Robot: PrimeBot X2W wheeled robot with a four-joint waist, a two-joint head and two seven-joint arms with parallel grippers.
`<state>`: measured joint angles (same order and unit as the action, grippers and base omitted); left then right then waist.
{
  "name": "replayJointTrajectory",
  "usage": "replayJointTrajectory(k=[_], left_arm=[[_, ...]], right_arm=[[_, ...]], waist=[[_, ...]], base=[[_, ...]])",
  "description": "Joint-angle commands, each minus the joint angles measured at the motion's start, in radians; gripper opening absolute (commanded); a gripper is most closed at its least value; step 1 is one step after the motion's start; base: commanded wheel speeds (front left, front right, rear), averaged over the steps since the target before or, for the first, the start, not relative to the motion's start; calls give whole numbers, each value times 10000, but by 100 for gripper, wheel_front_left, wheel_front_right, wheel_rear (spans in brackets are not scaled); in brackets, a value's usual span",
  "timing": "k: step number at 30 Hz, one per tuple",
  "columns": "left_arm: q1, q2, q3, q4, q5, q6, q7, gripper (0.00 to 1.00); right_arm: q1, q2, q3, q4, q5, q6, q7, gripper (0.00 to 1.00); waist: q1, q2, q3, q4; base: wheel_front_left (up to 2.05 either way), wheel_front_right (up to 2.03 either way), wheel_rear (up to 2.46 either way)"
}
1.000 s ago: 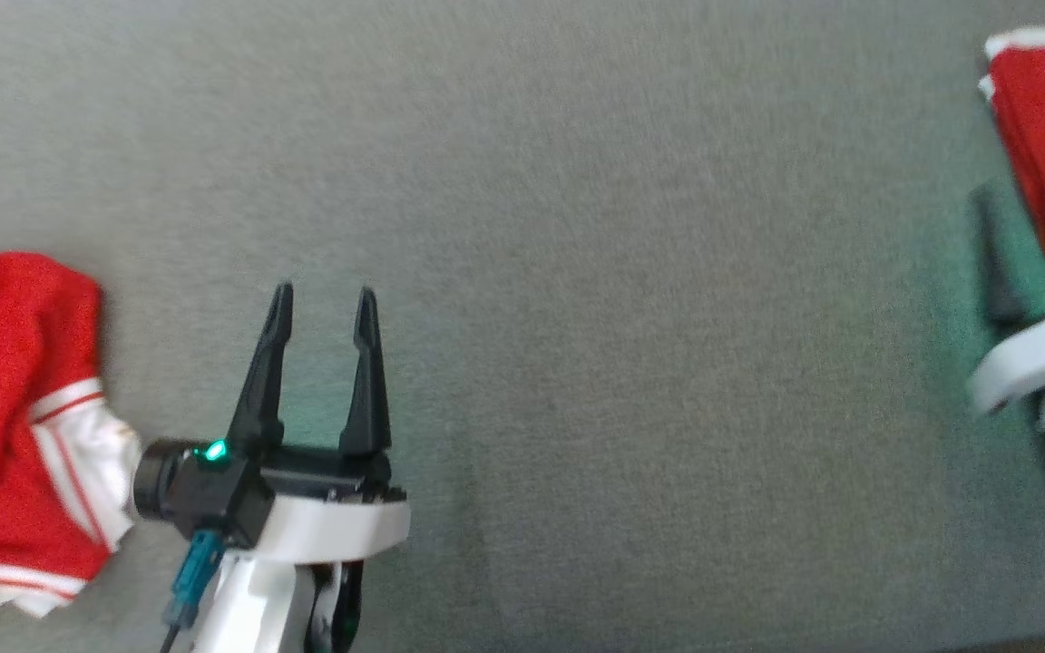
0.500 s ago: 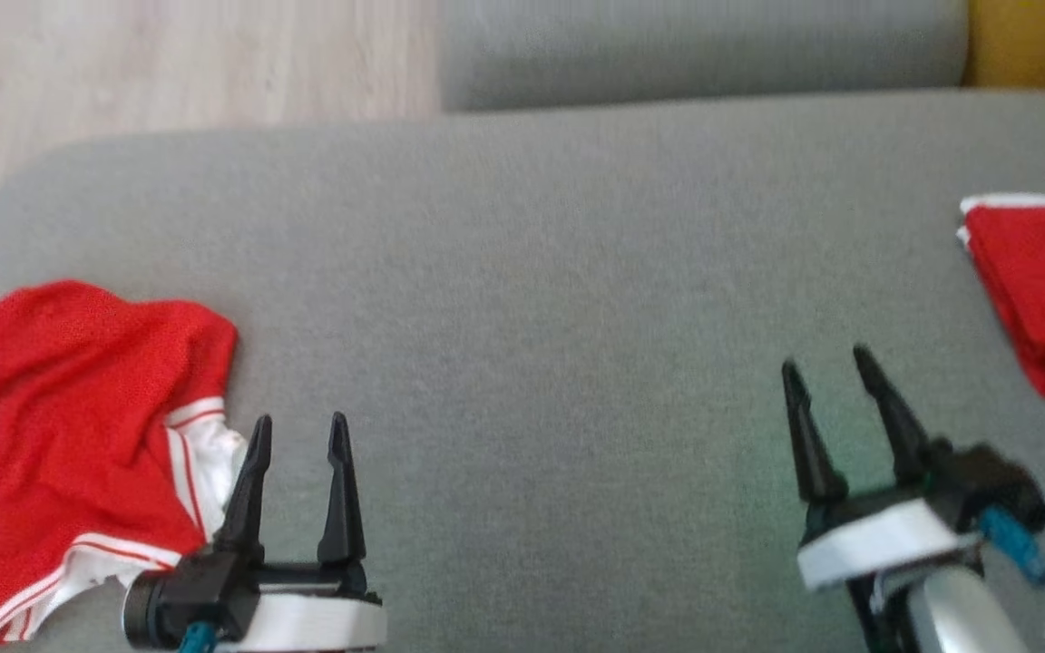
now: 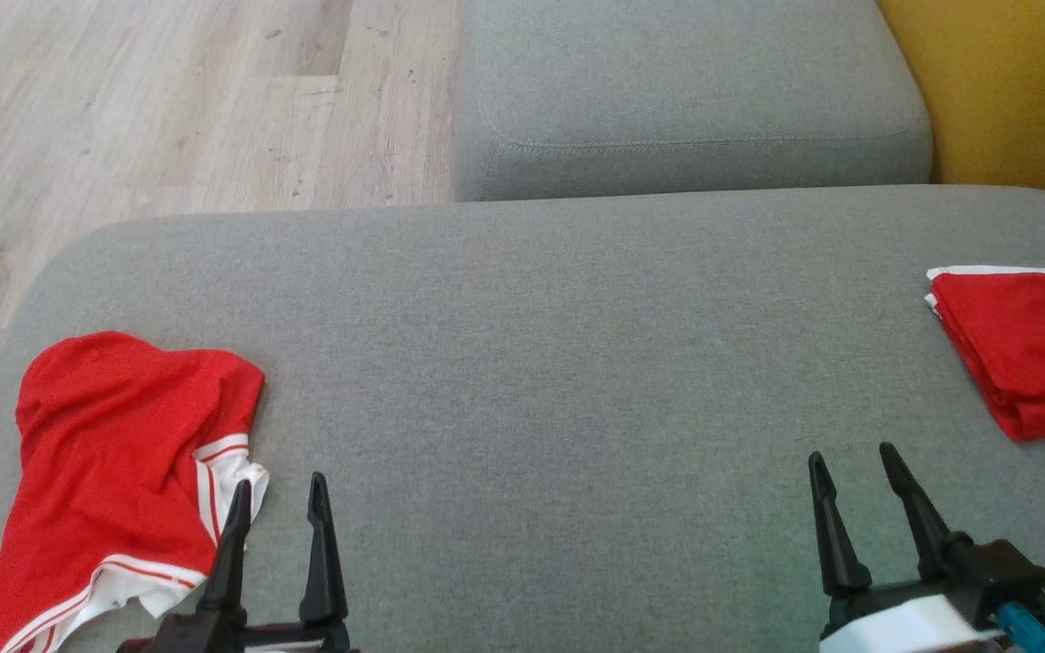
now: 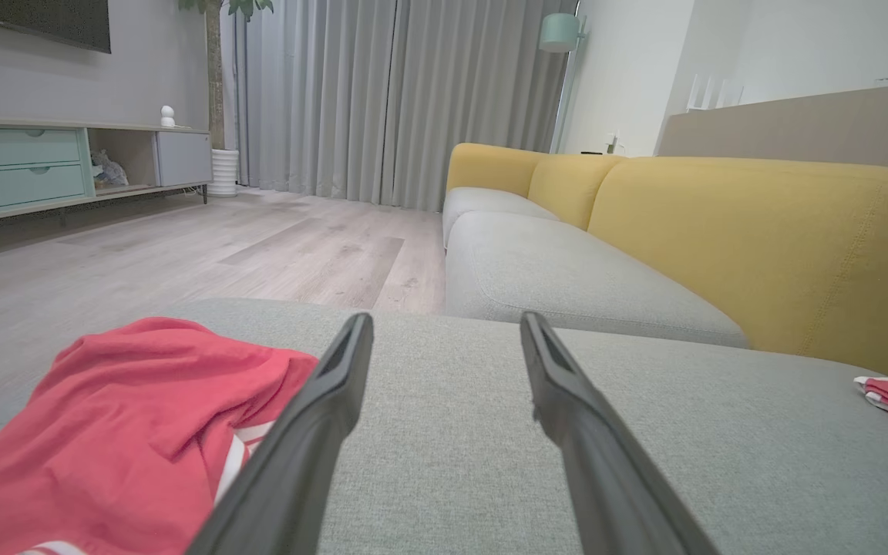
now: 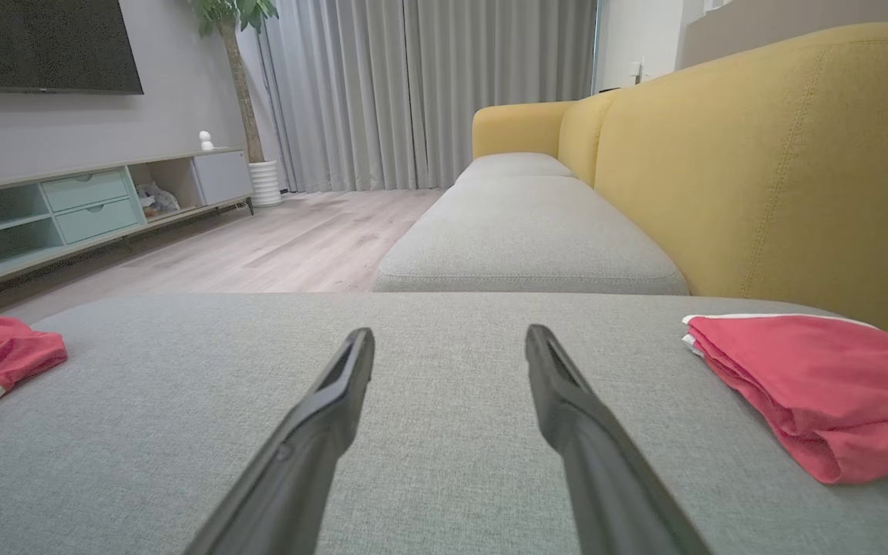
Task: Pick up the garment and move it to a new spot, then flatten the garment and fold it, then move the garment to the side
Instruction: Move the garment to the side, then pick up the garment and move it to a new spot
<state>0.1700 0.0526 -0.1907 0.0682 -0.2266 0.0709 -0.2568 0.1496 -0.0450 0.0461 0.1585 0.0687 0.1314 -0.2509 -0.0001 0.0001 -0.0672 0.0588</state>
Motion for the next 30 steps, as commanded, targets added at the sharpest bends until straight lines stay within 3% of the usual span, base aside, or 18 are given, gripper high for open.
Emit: replayJointTrajectory(k=[1,21,27,30], left_arm=[[-325,-24,402,-257,88,32,-49,100],[-384,-24,415,-81,258,66,-49,100],[-390,-24,381,-34,302,132,-49,100],[-359,-24,403,29,388,204,-49,100]], right_arm=[[-216,-58,192,-345,-8,-7,-108,100],[-59,-54,123,-380,139,-7,-108,100],[-121,-53,196,-355,183,-7,-108,100],[-214,-53,327,-315,251,-7,-108,100]], waist=[[1,-1,-16,-1],[1,-1,-34,166],[1,-1,94,628],[1,-1,164,1206]], base=[[0,0,0],[0,0,0],[0,0,0],[0,0,0]])
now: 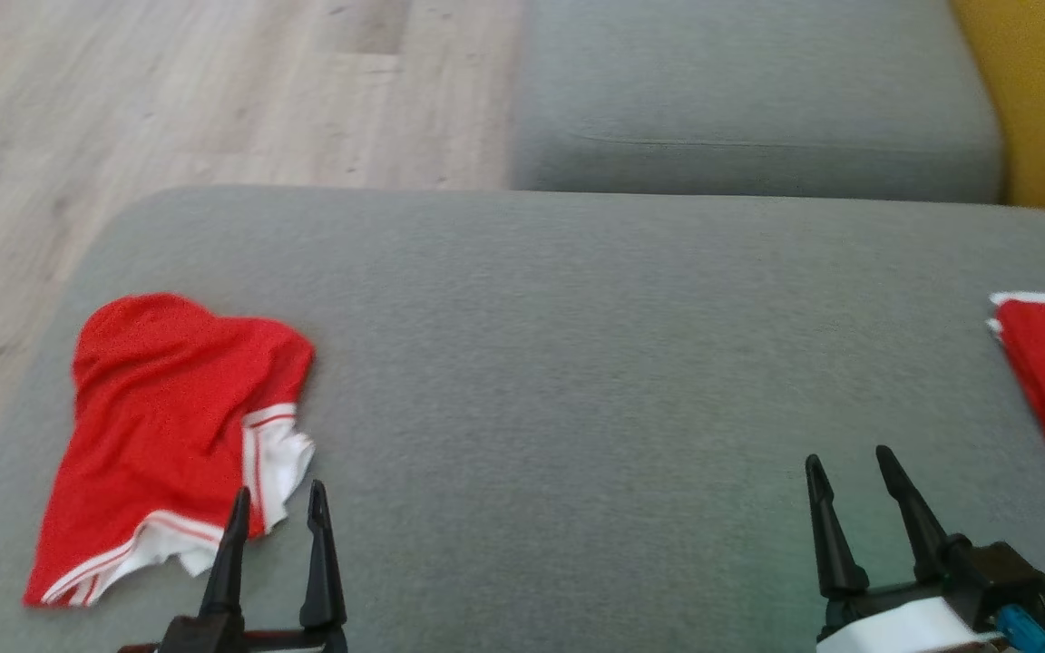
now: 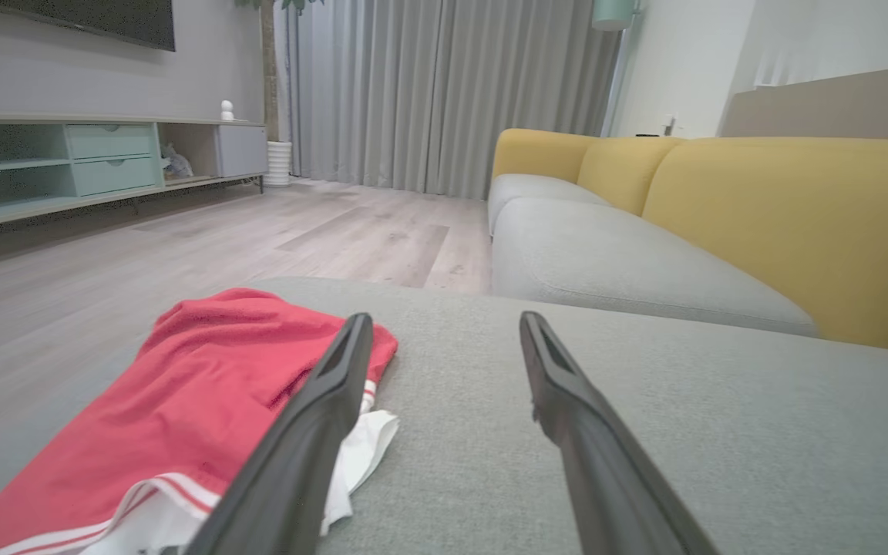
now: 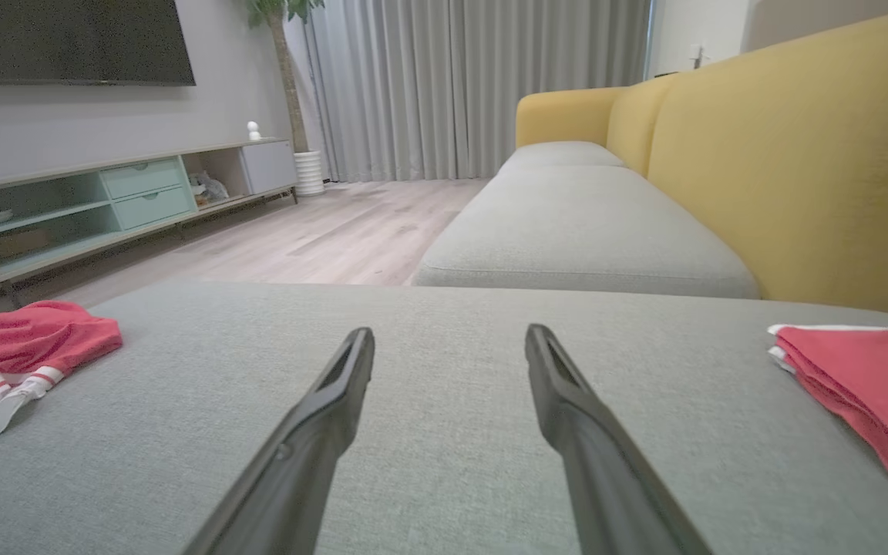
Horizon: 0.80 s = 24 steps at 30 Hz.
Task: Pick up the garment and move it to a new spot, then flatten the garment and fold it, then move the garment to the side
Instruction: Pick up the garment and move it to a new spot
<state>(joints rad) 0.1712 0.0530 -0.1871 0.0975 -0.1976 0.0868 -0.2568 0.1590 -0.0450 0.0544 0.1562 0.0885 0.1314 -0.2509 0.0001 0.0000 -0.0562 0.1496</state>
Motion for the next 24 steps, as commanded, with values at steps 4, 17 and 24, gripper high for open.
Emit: replayJointTrajectory(k=[4,17,24], left_arm=[[-293,-28,559,-243,165,108,-49,100],[-220,-28,971,-345,137,130,-49,100],[-467,-28,1522,-538,264,109,-49,100]], right_arm=[[-377,-53,433,-253,139,-7,-108,100],[-550,-53,516,-153,49,-7,-108,100],[-528,-53,429,-213,-282,-7,-109,100]], waist=[[-1,0,131,975],[-1,0,390,2575],[-1,0,605,2852]], base=[[0,0,0],[0,0,0],[0,0,0]])
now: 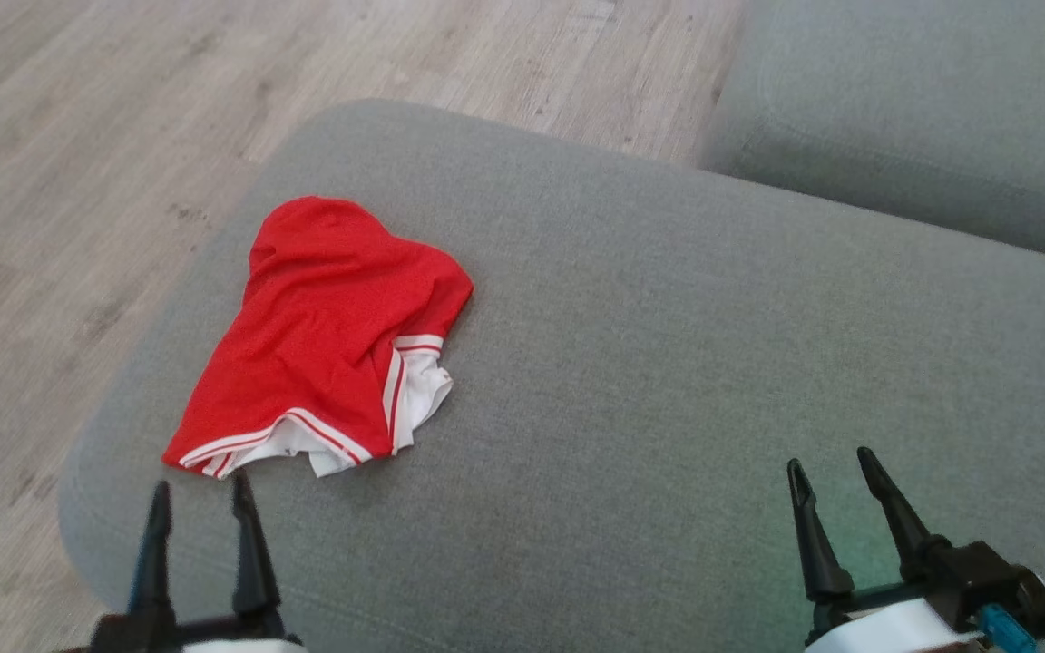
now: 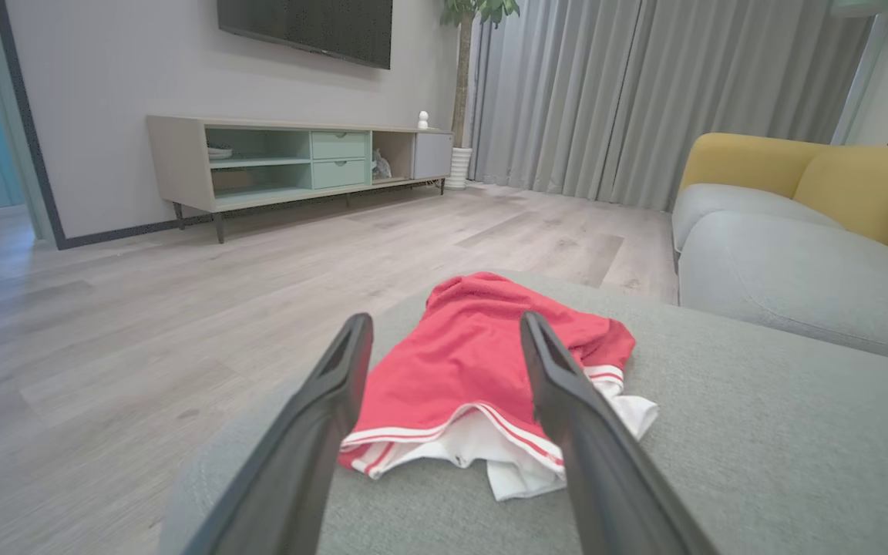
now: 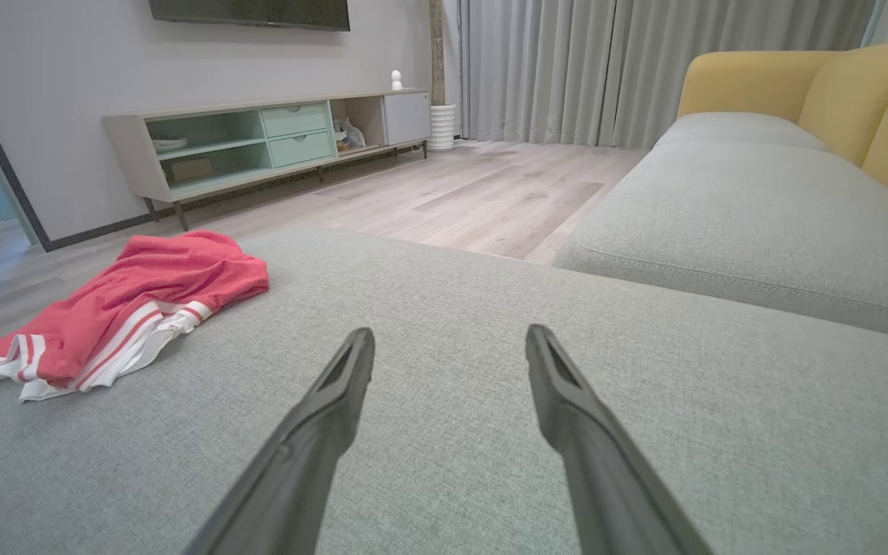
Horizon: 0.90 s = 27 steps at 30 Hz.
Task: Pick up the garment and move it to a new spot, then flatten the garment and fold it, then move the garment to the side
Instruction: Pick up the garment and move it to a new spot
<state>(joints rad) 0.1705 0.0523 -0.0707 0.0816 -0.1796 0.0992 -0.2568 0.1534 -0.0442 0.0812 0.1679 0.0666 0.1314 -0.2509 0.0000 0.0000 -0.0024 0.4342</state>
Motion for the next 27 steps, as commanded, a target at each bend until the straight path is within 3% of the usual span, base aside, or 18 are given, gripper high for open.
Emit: replayJointTrajectory(k=[1,8,12,17,21,27], left_arm=[[-603,-19,492,-417,124,-101,-49,100],[-3077,442,1091,-373,235,-1141,-49,100],[-4857,1070,989,712,203,-1680,278,100],[-7321,1514,643,2757,-111,-2011,2025,100],[-8766,1464,381,5018,-734,-2172,3880,100],[-9646,1260,144,7581,-1329,-2252,5343,100]], right_arm=[[-499,-61,147,-369,-143,-7,-109,100],[-1177,-672,-79,-677,-660,-7,-109,100],[-1453,-1148,-128,-748,-787,-7,-109,100],[-1767,-1803,-244,-909,-929,-7,-109,100],[-1962,-2292,-343,-1057,-1011,-7,-109,100],[-2140,-2743,-288,-1196,-1071,-7,-109,100]], waist=[[0,0,224,-13],[0,0,1913,-160],[0,0,2604,-300],[0,0,3453,-401],[0,0,4058,-442],[0,0,4518,-552]], base=[[0,0,0],[0,0,0],[0,0,0],[0,0,0],[0,0,0],[0,0,0]])
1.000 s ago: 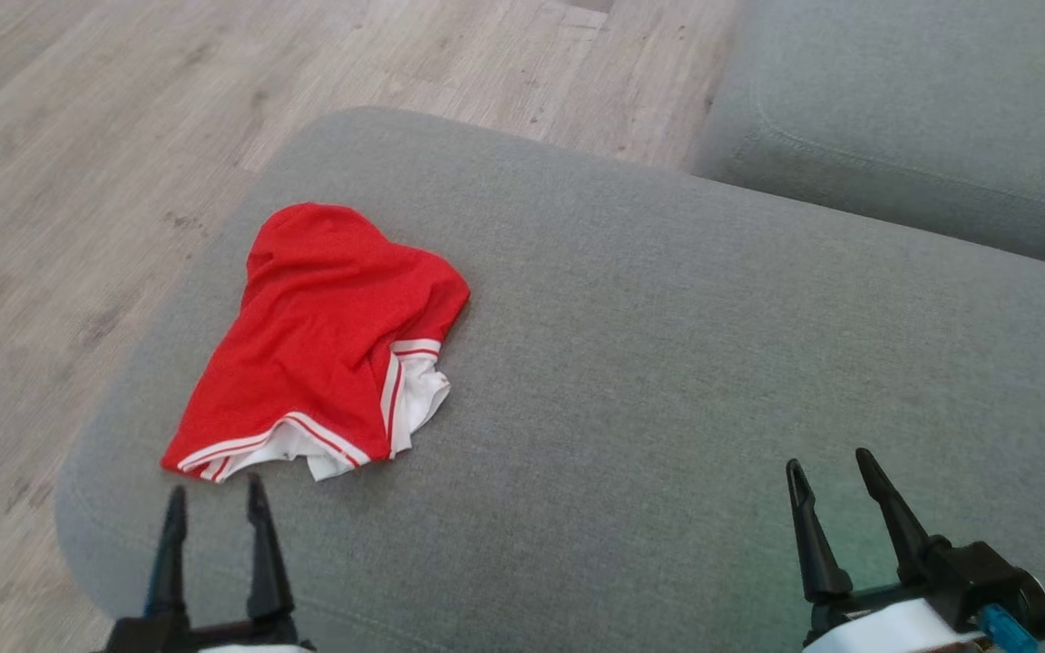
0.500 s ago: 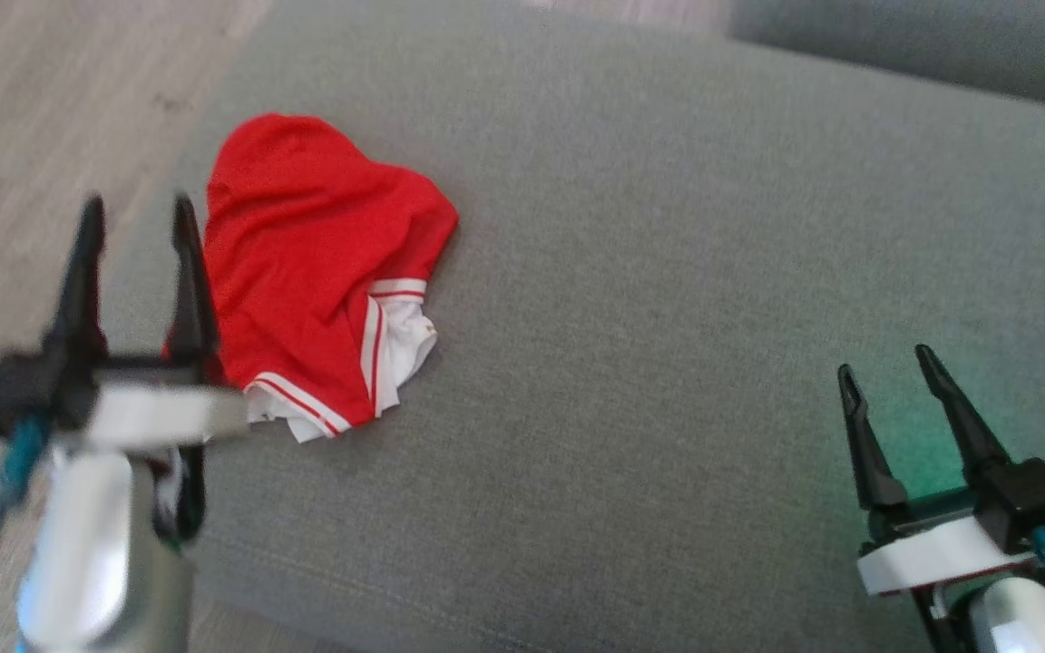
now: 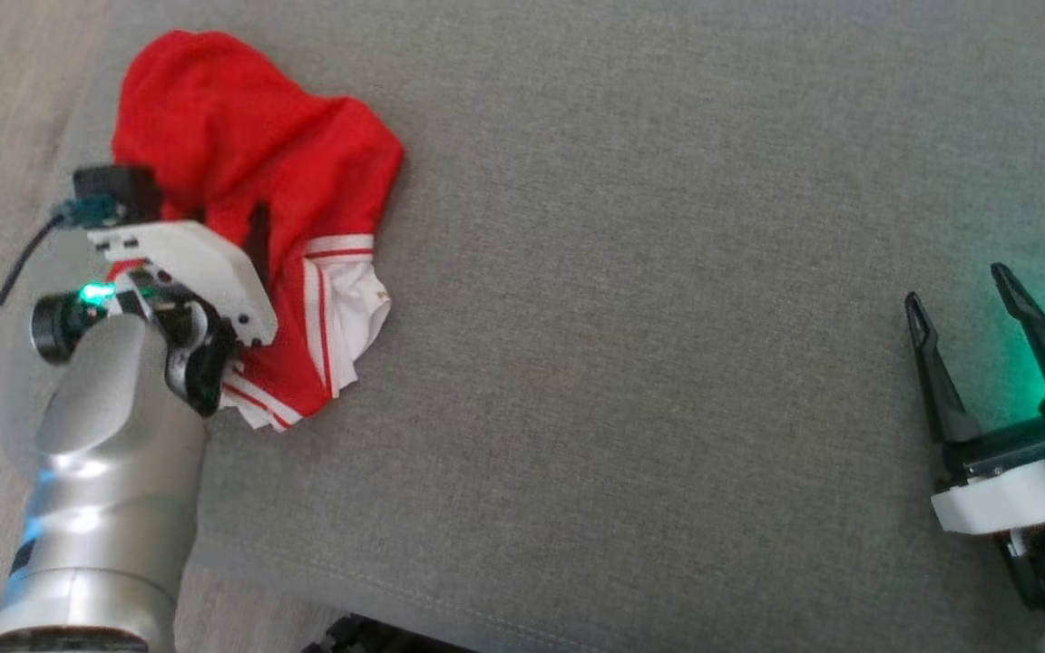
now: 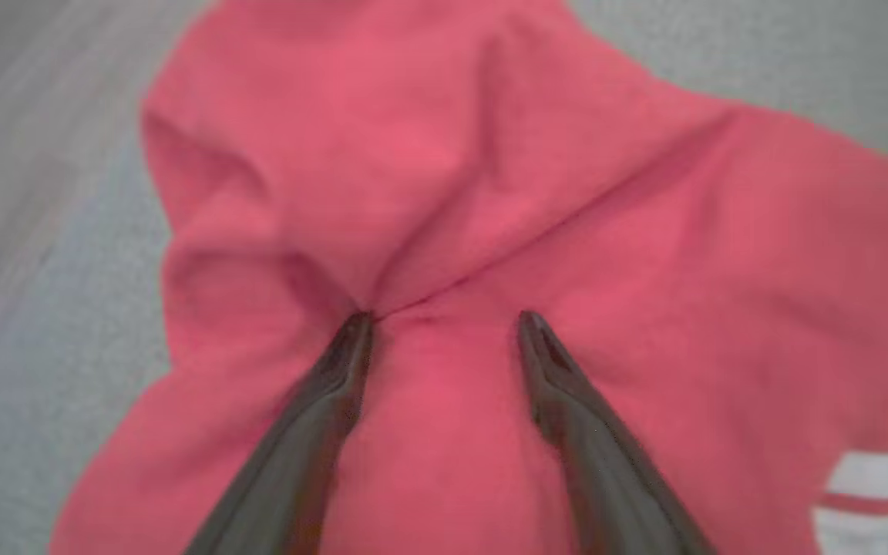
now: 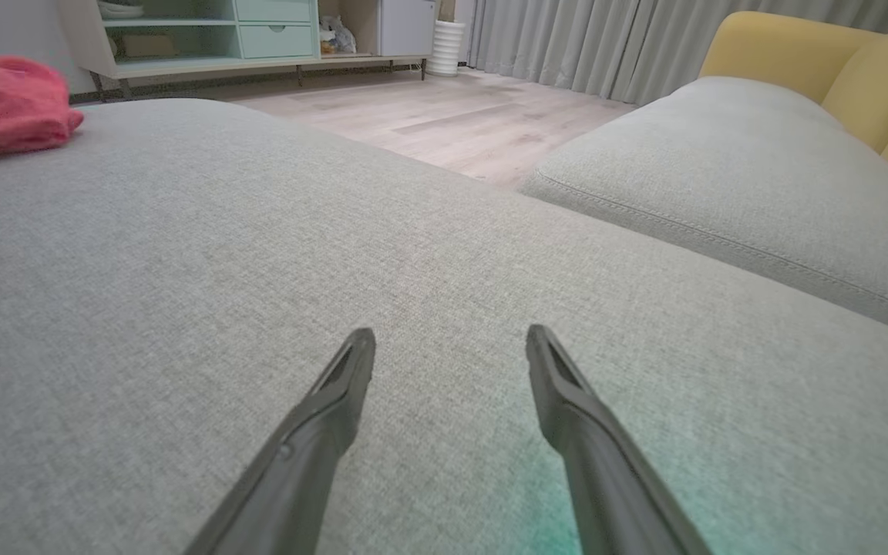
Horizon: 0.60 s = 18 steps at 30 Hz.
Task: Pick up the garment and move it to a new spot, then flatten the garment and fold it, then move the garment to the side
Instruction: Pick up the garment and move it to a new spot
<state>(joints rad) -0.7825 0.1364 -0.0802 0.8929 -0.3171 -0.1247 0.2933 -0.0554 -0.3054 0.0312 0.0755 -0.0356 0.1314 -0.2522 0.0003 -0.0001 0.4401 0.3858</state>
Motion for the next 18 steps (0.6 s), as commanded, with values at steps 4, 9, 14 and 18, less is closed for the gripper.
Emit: replayJointTrajectory(k=[4,9,14,18], left_arm=[[-288,538,-117,700,-90,-47,-56,100],[-448,984,-586,1161,-339,-56,-1430,0],[-1083,1620,-814,984,-202,-57,-2729,0],[-1624,1997,-1013,504,-221,-58,-3280,0]], right_arm=[[-284,-209,228,-327,-71,-7,-95,100],[-464,94,220,-335,-55,-7,-95,100],[-495,506,242,-216,3,-7,-95,100],[-499,974,333,-109,71,-7,-95,100]], waist=[[-3,1,211,-289],[-3,1,-18,-662],[-3,1,-540,-1156],[-3,1,-1148,-1850]], base=[[0,0,0],[0,0,0],[0,0,0],[0,0,0]])
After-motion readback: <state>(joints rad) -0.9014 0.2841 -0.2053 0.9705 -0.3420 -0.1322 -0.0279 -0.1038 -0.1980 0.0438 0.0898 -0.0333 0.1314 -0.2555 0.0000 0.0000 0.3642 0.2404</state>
